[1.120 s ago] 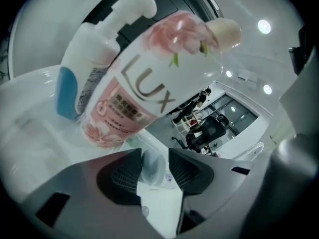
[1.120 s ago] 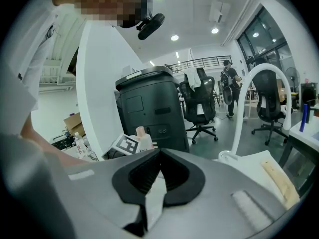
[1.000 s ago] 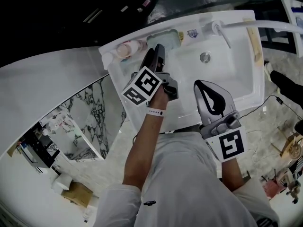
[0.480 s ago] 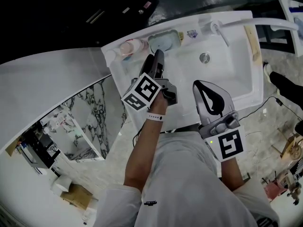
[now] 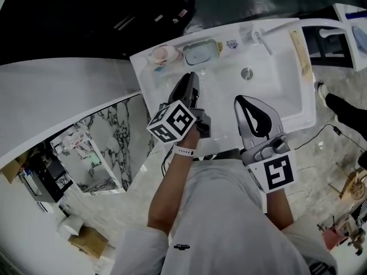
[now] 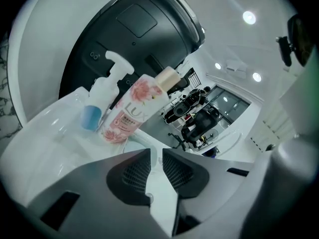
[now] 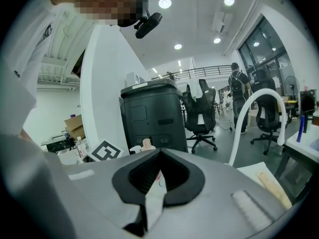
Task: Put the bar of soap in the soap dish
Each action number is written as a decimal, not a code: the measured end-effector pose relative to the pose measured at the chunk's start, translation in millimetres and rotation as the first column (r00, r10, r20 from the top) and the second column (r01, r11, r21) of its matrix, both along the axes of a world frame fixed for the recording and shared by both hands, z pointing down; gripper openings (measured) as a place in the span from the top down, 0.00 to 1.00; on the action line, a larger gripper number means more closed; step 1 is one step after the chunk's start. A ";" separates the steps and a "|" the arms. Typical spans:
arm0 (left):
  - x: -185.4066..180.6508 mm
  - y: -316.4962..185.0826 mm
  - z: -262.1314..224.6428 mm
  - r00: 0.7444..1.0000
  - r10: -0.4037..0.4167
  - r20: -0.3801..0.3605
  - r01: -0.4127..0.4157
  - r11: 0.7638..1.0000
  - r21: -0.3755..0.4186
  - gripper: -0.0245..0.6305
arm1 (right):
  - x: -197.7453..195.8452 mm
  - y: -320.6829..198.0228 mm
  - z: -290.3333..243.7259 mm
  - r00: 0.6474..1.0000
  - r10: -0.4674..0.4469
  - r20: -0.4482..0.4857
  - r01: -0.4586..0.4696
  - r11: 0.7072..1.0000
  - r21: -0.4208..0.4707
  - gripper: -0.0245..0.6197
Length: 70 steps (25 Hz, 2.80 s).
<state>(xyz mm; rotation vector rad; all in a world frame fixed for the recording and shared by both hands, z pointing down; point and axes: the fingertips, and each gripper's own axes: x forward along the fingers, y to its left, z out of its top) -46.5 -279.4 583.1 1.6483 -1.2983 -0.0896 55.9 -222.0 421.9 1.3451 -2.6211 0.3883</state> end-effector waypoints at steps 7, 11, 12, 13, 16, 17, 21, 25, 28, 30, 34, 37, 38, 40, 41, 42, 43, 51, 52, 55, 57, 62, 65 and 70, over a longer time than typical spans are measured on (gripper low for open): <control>7.7 26.7 -29.2 0.992 0.105 0.070 -0.110 0.992 0.058 0.95 | 10.2 10.6 -22.3 0.999 0.037 0.016 -0.037 0.999 0.037 0.97; 11.7 42.2 -47.8 0.984 0.146 0.103 -0.156 0.983 0.094 0.95 | 13.2 18.5 -31.3 0.999 0.019 -0.030 -0.017 0.998 0.065 0.97; 12.3 46.3 -52.9 0.981 0.157 0.114 -0.169 0.980 0.104 0.95 | 12.8 21.0 -32.5 0.999 0.011 -0.039 -0.008 0.998 0.070 0.97; 12.6 50.1 -58.4 0.978 0.166 0.127 -0.181 0.977 0.114 0.95 | 12.2 23.1 -34.5 0.999 0.003 -0.044 0.000 0.997 0.075 0.97; 12.3 59.4 -76.3 0.968 0.188 0.170 -0.213 0.966 0.149 0.95 | 11.0 27.4 -43.7 0.998 -0.006 -0.055 0.010 0.996 0.086 0.97; 12.1 62.2 -82.0 0.965 0.192 0.180 -0.221 0.962 0.158 0.95 | 10.7 28.7 -46.5 0.998 -0.008 -0.060 0.014 0.996 0.090 0.97; 9.6 71.9 -104.9 0.954 0.202 0.222 -0.247 0.949 0.196 0.95 | 2.6 31.8 -58.5 0.998 -0.024 -0.058 0.031 0.993 0.118 0.97; 8.5 85.8 -123.9 0.947 0.215 0.238 -0.270 0.935 0.228 0.95 | -5.7 39.0 -64.2 0.996 -0.044 -0.075 0.054 0.990 0.127 0.97; 7.2 96.6 -133.3 0.940 0.226 0.255 -0.288 0.927 0.241 0.95 | -7.1 42.5 -68.7 0.996 -0.050 -0.075 0.060 0.989 0.134 0.97; 4.2 104.5 -139.2 0.938 0.224 0.265 -0.290 0.924 0.248 0.95 | -5.8 44.8 -70.7 0.995 -0.048 -0.084 0.059 0.989 0.135 0.97; -2.6 116.5 -151.2 0.936 0.210 0.283 -0.287 0.920 0.266 0.95 | -4.5 45.0 -78.4 0.997 -0.040 -0.071 0.050 0.987 0.155 0.96; -6.7 123.3 -161.1 0.937 0.199 0.288 -0.281 0.917 0.282 0.95 | 0.2 47.6 -77.9 0.995 -0.040 -0.086 0.054 0.986 0.157 0.97; -8.4 125.1 -165.2 0.937 0.192 0.290 -0.277 0.917 0.288 0.95 | 2.0 49.0 -77.4 0.995 -0.042 -0.092 0.056 0.986 0.157 0.97; -11.9 127.1 -174.7 0.938 0.178 0.299 -0.270 0.914 0.304 0.95 | 5.6 49.8 -78.5 0.994 -0.042 -0.097 0.057 0.986 0.158 0.96; -13.5 127.6 -179.4 0.937 0.171 0.304 -0.268 0.912 0.312 0.95 | 7.0 49.0 -80.7 0.995 -0.038 -0.095 0.053 0.985 0.162 0.96; -15.2 128.0 -183.6 0.936 0.167 0.310 -0.268 0.909 0.320 0.95 | 8.5 48.0 -82.3 0.995 -0.034 -0.095 0.049 0.985 0.167 0.96; -17.0 128.4 -187.4 0.935 0.162 0.315 -0.267 0.906 0.327 0.95 | 10.6 47.2 -82.4 0.995 -0.031 -0.100 0.047 0.985 0.169 0.97; -32.6 131.6 -218.6 0.951 0.099 0.292 -0.215 0.893 0.395 0.95 | 28.3 39.6 -96.4 0.999 0.024 -0.042 -0.016 0.983 0.183 0.96; -35.2 133.0 -223.0 0.951 0.088 0.295 -0.207 0.891 0.404 0.95 | 28.4 39.1 -98.5 0.999 0.024 -0.036 -0.017 0.982 0.187 0.96; -40.5 137.6 -234.0 0.951 0.057 0.304 -0.188 0.885 0.425 0.95 | 28.5 38.3 -105.6 0.999 0.018 -0.038 -0.010 0.980 0.200 0.96; -44.0 139.7 -239.3 0.950 0.042 0.310 -0.181 0.883 0.433 0.95 | 28.5 38.2 -110.3 0.999 0.015 -0.043 -0.006 0.978 0.210 0.97; -54.4 144.1 -247.5 0.948 0.013 0.317 -0.163 0.877 0.453 0.95 | 29.4 41.9 -117.6 0.999 0.018 -0.036 -0.009 0.976 0.218 0.96; -61.4 144.2 -251.3 0.948 -0.007 0.320 -0.150 0.874 0.462 0.95 | 28.3 44.3 -118.3 1.000 0.017 -0.024 -0.012 0.978 0.209 0.96; -65.9 145.3 -253.2 0.939 -0.017 0.344 -0.155 0.870 0.469 0.95 | 25.3 46.9 -115.5 1.000 0.018 -0.020 -0.013 0.978 0.209 0.96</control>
